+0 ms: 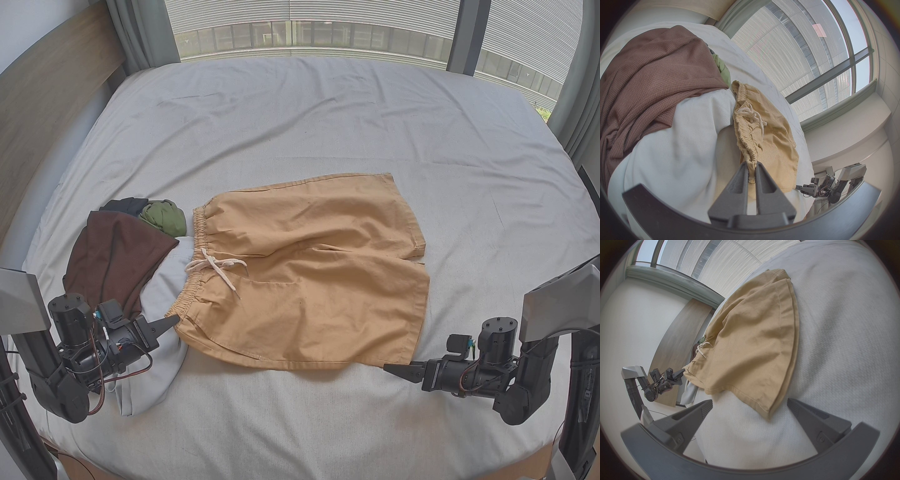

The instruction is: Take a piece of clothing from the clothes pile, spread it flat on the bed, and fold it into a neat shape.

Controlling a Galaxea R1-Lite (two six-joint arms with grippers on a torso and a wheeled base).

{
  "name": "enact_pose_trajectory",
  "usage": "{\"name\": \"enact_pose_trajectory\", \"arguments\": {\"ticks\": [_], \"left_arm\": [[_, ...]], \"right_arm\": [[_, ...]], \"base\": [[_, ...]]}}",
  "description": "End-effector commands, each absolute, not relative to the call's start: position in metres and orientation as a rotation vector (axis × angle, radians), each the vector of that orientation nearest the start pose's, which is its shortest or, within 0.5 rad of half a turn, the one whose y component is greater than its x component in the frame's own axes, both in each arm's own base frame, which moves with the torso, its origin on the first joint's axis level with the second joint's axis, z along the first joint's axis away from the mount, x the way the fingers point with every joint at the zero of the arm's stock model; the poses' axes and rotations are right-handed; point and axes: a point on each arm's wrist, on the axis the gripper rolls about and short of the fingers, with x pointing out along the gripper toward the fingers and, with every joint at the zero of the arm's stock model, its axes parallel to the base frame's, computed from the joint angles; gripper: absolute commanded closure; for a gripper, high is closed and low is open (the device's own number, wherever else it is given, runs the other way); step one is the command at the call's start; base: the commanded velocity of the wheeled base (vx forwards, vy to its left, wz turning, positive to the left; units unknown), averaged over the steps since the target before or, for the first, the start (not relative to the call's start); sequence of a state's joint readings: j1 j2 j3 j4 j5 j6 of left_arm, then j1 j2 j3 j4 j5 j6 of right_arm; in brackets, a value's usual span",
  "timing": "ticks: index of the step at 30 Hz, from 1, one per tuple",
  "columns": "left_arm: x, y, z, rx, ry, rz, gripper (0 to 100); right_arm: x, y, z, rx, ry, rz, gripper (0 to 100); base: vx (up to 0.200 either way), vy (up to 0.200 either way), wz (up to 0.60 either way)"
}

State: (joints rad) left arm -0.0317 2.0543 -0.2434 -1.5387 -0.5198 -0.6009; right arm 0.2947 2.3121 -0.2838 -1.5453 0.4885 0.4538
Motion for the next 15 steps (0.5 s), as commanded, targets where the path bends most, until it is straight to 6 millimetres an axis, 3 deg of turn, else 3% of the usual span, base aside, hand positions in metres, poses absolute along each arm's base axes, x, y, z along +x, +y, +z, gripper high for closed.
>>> {"name": "enact_pose_trajectory", "arguments": {"ticks": [1, 2, 3, 15], "left_arm": [[0.2673, -0.0198, 0.0486, -0.649, 0.433, -0.449, 100], [0.2674, -0.0198, 0.0482, -0.649, 0.434, -0.449, 100], [0.2674, -0.0202, 0.0477, -0.650, 0.438, -0.449, 100], [0.2684, -0.0202, 0.0443, -0.650, 0.447, -0.443, 100]], "right_arm": [[0.2726, 0.0987, -0.0175, 0.462, 0.644, 0.635, 0], [0.2726, 0.0986, -0.0179, 0.462, 0.645, 0.633, 0], [0.2724, 0.0991, -0.0179, 0.462, 0.646, 0.634, 100], [0.2754, 0.0972, -0.0167, 0.464, 0.632, 0.627, 100]], "base": [[0.000, 0.000, 0.00], [0.000, 0.000, 0.00], [0.000, 0.000, 0.00], [0.000, 0.000, 0.00]]}}
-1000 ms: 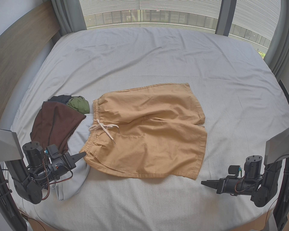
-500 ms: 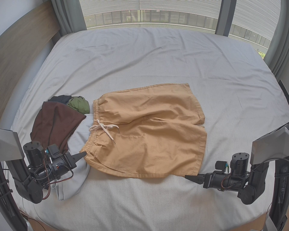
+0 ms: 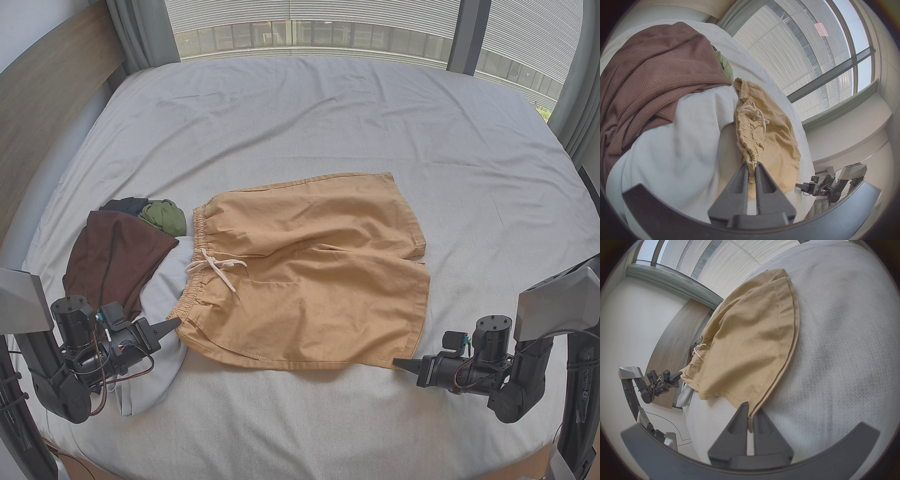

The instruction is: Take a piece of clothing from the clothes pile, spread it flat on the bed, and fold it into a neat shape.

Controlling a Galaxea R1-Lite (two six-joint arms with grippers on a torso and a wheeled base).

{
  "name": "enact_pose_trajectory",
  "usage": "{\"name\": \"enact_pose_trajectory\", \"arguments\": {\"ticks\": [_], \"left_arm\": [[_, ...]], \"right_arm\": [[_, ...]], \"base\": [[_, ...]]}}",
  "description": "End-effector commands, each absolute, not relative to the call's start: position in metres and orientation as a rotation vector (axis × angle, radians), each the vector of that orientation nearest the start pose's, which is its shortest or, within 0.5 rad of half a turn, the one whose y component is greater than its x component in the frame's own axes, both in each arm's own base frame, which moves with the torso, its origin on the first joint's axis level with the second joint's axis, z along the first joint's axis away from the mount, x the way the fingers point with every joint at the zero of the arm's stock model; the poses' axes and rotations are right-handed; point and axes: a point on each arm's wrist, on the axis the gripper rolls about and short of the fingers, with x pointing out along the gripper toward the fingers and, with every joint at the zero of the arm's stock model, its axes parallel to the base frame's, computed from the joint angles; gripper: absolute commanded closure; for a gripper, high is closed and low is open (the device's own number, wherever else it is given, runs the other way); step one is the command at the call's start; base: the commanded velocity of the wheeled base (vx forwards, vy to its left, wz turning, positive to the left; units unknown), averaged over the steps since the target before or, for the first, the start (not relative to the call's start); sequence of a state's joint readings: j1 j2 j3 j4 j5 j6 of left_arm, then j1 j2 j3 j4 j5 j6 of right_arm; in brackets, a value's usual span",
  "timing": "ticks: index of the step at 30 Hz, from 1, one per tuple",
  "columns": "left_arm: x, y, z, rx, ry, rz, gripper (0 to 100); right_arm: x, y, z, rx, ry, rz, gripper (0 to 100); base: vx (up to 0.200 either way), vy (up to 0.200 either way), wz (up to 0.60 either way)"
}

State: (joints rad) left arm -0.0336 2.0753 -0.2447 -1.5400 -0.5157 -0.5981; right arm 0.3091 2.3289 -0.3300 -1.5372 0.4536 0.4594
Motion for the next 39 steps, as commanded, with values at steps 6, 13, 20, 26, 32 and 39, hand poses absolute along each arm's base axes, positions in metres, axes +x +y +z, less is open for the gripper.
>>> {"name": "enact_pose_trajectory", "arguments": {"ticks": [6, 13, 20, 26, 32, 39], "left_arm": [[0.267, -0.020, 0.044, -0.656, 0.454, -0.447, 100], [0.259, -0.020, 0.039, -0.670, 0.496, -0.437, 100], [0.259, -0.018, 0.024, -0.663, 0.549, -0.411, 100], [0.250, -0.017, 0.006, -0.604, 0.619, -0.405, 100], [0.239, -0.018, -0.002, -0.556, 0.671, -0.417, 100], [0.236, -0.017, -0.010, -0.509, 0.697, -0.436, 100]], "right_arm": [[0.261, 0.089, -0.009, 0.477, 0.657, 0.602, 100], [0.239, 0.076, 0.002, 0.480, 0.677, 0.572, 100], [0.230, 0.063, 0.002, 0.456, 0.691, 0.538, 100], [0.224, 0.057, 0.000, 0.451, 0.715, 0.513, 100], [0.215, 0.056, -0.004, 0.420, 0.747, 0.518, 100], [0.215, 0.054, -0.005, 0.401, 0.747, 0.518, 100]], "base": [[0.000, 0.000, 0.00], [0.000, 0.000, 0.00], [0.000, 0.000, 0.00], [0.000, 0.000, 0.00], [0.000, 0.000, 0.00], [0.000, 0.000, 0.00]]}}
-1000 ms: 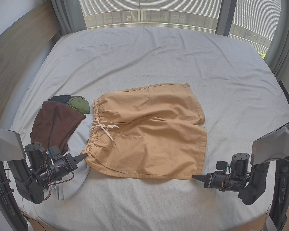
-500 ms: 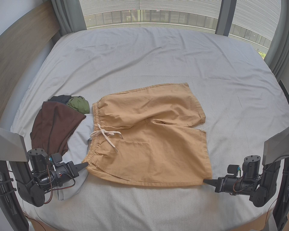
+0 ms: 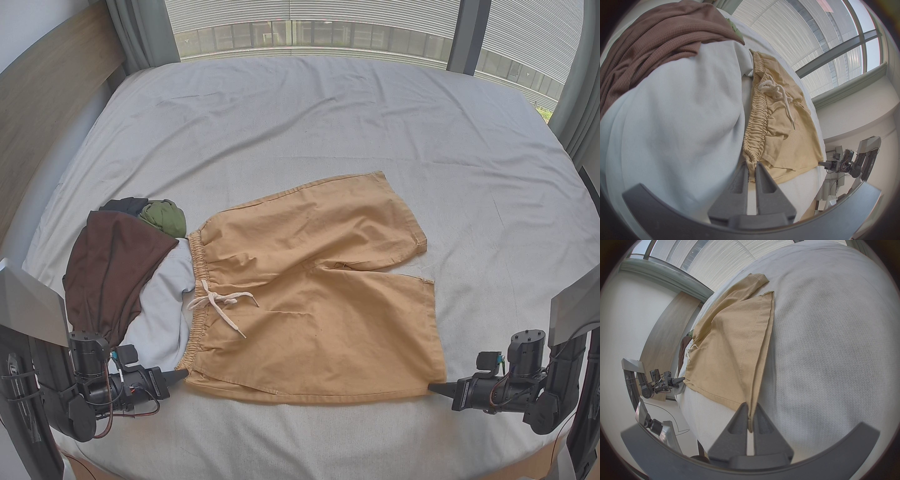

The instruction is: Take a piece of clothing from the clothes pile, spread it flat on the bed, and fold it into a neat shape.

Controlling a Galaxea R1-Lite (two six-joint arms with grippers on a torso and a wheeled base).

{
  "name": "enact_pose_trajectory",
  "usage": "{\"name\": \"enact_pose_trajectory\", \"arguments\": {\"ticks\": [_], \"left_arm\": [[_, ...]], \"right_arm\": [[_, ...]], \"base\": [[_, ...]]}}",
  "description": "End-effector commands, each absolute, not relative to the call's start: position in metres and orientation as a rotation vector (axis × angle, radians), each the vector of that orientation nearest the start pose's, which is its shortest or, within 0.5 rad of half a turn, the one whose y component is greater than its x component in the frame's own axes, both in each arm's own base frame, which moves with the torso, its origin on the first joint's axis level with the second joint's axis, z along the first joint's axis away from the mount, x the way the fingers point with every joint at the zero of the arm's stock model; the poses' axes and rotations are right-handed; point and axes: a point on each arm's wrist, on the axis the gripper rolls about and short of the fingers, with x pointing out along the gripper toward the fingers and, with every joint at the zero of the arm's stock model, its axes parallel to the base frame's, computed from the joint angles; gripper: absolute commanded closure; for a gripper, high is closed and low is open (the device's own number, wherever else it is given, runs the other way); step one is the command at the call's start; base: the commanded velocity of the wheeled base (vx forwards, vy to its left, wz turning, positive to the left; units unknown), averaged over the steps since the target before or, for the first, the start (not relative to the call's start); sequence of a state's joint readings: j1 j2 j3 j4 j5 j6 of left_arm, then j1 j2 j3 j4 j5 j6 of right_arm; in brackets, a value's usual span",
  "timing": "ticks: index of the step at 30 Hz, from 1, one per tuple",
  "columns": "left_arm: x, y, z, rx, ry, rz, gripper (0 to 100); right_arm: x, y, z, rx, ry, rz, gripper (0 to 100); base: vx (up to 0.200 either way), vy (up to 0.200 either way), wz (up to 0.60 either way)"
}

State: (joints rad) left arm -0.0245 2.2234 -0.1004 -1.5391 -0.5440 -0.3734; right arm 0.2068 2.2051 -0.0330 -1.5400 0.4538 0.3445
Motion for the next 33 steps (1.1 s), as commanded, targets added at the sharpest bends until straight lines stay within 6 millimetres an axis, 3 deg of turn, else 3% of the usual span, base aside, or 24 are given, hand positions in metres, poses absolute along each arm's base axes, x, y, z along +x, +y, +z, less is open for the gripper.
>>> {"name": "enact_pose_trajectory", "arguments": {"ticks": [1, 11, 18, 33], "left_arm": [[0.236, -0.017, -0.010, -0.511, 0.697, -0.435, 100], [0.241, -0.019, -0.007, -0.502, 0.669, -0.447, 100], [0.225, -0.020, 0.009, -0.520, 0.662, -0.515, 100], [0.210, -0.018, 0.004, -0.509, 0.730, -0.506, 100]], "right_arm": [[0.215, 0.054, -0.005, 0.401, 0.747, 0.518, 100], [0.218, 0.053, -0.009, 0.403, 0.753, 0.513, 100], [0.214, 0.053, -0.008, 0.402, 0.763, 0.516, 100], [0.208, 0.051, -0.011, 0.364, 0.784, 0.520, 100]], "base": [[0.000, 0.000, 0.00], [0.000, 0.000, 0.00], [0.000, 0.000, 0.00], [0.000, 0.000, 0.00]]}}
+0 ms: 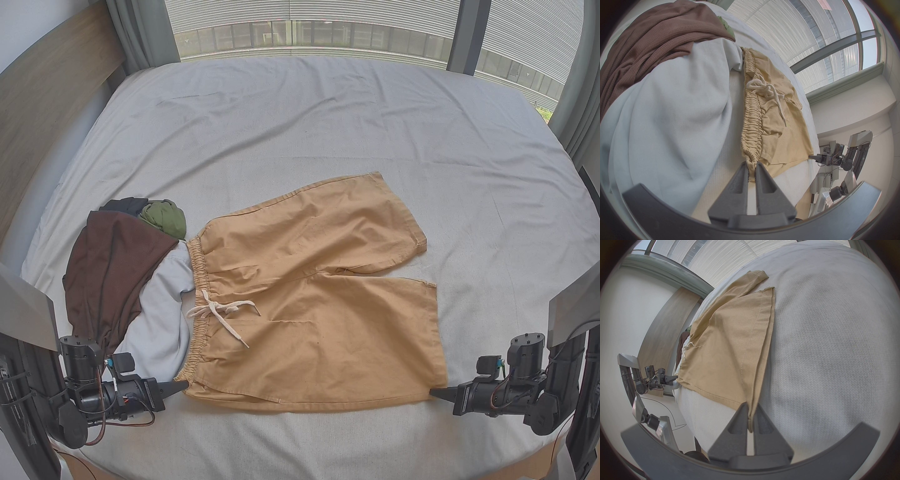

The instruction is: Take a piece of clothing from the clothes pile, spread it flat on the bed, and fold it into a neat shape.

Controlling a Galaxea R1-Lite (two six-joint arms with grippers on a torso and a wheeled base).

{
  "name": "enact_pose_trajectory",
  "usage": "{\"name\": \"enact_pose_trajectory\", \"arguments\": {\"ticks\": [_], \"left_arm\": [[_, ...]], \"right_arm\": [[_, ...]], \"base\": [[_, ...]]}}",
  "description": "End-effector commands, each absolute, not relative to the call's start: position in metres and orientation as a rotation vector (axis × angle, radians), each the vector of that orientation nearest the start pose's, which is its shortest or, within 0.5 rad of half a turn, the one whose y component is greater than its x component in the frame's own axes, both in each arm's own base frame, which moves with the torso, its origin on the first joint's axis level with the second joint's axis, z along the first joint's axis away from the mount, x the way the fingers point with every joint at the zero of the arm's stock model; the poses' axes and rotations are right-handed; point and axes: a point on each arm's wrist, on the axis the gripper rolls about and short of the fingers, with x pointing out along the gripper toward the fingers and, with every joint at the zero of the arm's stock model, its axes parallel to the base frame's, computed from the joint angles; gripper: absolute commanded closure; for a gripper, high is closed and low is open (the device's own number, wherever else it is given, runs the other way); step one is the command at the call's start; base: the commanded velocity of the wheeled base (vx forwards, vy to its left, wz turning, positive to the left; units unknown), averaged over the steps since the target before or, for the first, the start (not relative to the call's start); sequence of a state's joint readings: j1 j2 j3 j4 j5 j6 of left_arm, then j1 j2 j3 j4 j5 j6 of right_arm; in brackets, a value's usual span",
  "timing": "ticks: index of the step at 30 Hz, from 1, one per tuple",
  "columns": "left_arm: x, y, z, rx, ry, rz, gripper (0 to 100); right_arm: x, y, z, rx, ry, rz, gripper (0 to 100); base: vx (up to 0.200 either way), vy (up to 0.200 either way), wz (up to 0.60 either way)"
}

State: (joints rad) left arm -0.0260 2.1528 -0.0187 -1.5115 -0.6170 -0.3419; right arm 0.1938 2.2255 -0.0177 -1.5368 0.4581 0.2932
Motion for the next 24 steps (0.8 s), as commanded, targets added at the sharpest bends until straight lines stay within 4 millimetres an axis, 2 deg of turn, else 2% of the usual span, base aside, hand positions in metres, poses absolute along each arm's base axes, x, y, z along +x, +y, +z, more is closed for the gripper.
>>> {"name": "enact_pose_trajectory", "arguments": {"ticks": [1, 6, 10, 14, 15, 19, 24], "left_arm": [[0.210, -0.018, 0.004, -0.507, 0.730, -0.508, 100], [0.216, -0.019, 0.010, -0.496, 0.672, -0.526, 100], [0.225, -0.021, 0.027, -0.498, 0.577, -0.547, 100], [0.230, -0.022, 0.043, -0.529, 0.515, -0.558, 100], [0.233, -0.024, 0.054, -0.553, 0.470, -0.568, 100], [0.238, -0.026, 0.070, -0.586, 0.408, -0.580, 100], [0.244, -0.027, 0.074, -0.593, 0.384, -0.584, 100]], "right_arm": [[0.208, 0.051, -0.010, 0.366, 0.780, 0.522, 100], [0.209, 0.052, -0.001, 0.373, 0.739, 0.568, 100], [0.214, 0.052, 0.021, 0.393, 0.635, 0.648, 100], [0.220, 0.052, 0.033, 0.405, 0.569, 0.655, 100], [0.226, 0.053, 0.044, 0.426, 0.518, 0.658, 100], [0.234, 0.054, 0.059, 0.462, 0.450, 0.667, 100], [0.249, 0.057, 0.073, 0.451, 0.361, 0.687, 100]], "base": [[0.000, 0.000, 0.00], [0.000, 0.000, 0.00], [0.000, 0.000, 0.00], [0.000, 0.000, 0.00], [0.000, 0.000, 0.00], [0.000, 0.000, 0.00], [0.000, 0.000, 0.00]]}}
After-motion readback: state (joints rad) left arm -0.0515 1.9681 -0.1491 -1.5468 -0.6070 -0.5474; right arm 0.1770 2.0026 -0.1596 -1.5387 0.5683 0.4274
